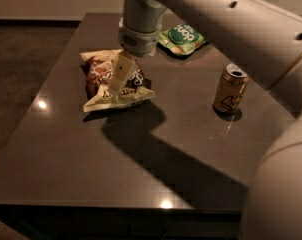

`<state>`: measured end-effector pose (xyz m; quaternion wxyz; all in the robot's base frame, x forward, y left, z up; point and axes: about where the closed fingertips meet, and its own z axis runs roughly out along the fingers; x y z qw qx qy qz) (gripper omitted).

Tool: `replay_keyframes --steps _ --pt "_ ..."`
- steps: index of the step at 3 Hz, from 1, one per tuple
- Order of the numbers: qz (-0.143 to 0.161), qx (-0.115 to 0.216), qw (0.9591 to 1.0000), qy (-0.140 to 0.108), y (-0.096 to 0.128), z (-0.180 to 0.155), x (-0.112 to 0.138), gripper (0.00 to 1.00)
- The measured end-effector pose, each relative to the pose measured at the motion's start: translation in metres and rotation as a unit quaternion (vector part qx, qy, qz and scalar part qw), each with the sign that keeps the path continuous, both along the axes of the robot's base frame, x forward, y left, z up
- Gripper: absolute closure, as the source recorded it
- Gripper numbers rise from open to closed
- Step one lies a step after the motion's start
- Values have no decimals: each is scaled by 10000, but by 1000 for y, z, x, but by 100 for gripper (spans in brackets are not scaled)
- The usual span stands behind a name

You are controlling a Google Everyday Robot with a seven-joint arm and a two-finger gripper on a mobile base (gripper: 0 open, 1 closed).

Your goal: Pick brown chip bag

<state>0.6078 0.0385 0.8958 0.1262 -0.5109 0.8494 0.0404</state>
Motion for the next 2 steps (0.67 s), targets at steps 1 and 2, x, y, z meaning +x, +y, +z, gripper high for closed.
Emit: replay_keyframes --steps 1,2 --pt "-349 -44 9994 78 18 -11 13 0" --pt "-876 -245 9958 141 21 -24 29 0"
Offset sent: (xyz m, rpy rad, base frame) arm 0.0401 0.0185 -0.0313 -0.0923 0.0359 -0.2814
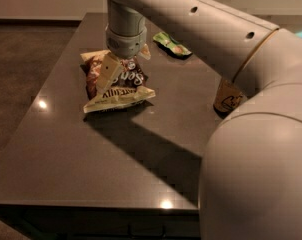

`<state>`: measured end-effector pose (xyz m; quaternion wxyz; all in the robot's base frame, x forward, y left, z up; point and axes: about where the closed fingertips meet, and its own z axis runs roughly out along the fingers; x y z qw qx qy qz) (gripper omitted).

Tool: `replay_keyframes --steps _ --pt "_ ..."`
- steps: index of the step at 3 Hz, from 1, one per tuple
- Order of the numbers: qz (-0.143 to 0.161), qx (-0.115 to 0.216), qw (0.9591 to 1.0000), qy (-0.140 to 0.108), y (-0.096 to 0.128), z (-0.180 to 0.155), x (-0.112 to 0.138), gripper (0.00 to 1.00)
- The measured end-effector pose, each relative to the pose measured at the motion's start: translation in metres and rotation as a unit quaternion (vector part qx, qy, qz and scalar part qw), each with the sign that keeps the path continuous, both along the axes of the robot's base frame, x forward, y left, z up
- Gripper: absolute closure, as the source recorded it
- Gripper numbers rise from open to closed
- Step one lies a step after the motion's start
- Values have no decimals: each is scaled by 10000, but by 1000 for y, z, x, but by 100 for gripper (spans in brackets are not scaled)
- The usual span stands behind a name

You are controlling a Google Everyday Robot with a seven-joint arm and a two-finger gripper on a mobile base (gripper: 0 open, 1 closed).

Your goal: Pick brown chip bag

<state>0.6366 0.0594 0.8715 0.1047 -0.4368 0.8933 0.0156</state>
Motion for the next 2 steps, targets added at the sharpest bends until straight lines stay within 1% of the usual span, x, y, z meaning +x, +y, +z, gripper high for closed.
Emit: replay_keyframes --steps 1,2 --pt "-412 -143 9990 116 -4 -10 10 1" --pt "-497 -131 9984 241 -4 -17 14 31"
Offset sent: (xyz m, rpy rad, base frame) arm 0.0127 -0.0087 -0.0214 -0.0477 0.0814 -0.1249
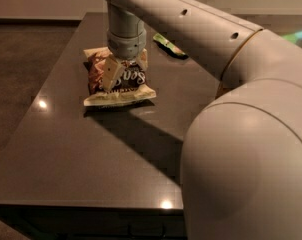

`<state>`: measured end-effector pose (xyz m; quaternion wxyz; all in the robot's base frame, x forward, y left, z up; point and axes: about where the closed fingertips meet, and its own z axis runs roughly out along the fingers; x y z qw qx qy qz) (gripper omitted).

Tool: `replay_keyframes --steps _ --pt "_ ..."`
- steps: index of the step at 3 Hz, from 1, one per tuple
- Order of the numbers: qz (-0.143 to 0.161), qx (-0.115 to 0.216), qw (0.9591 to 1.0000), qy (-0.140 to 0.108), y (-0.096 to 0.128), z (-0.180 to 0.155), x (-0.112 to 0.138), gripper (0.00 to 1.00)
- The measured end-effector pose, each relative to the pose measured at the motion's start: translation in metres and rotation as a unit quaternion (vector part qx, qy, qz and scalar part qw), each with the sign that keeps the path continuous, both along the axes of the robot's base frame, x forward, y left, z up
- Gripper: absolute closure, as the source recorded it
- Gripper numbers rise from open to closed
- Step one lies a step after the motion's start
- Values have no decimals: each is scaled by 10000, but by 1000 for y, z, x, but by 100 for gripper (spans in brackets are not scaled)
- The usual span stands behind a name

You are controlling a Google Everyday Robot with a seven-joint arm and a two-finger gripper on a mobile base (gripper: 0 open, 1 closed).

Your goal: Pick brown chip bag

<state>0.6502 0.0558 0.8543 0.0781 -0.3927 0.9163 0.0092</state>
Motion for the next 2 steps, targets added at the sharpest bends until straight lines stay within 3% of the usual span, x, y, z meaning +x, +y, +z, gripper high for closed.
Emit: replay_keyframes --steps 1,2 --pt "39 89 10000 22 0 1 1 54" --pt "224 337 9990 -189 2 27 -4 85"
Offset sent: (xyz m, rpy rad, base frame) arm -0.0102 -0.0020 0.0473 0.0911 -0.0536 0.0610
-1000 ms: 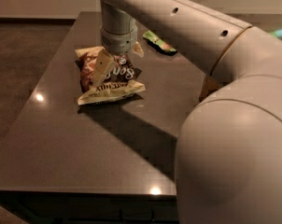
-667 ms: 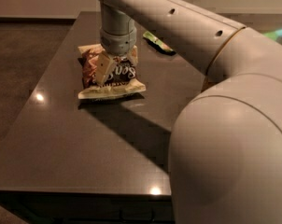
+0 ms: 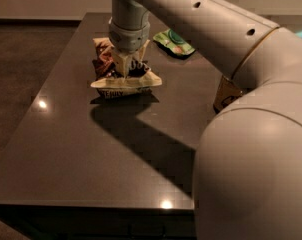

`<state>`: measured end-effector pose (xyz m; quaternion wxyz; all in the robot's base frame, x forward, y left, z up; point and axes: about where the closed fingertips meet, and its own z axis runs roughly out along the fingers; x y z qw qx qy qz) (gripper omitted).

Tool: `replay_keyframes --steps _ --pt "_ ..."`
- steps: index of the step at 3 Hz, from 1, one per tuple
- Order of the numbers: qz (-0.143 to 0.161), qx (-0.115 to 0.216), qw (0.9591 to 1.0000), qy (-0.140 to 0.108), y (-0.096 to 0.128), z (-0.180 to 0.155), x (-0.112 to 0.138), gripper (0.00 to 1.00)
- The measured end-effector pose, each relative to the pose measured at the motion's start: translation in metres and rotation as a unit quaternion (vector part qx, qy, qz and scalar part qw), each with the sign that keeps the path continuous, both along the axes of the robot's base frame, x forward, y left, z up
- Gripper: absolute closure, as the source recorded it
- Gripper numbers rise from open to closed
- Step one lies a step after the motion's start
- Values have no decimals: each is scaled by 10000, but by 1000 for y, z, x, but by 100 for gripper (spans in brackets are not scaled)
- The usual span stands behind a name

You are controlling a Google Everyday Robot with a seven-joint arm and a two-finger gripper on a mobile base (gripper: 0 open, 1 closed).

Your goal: Pick brown chip bag

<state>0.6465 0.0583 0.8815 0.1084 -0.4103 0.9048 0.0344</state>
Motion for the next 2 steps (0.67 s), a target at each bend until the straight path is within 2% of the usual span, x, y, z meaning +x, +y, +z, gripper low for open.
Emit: replay_keyframes --steps 1,2 --pt "208 187 9993 -241 3 28 -6 100" --pt "522 396 9964 -532 9 64 -18 100"
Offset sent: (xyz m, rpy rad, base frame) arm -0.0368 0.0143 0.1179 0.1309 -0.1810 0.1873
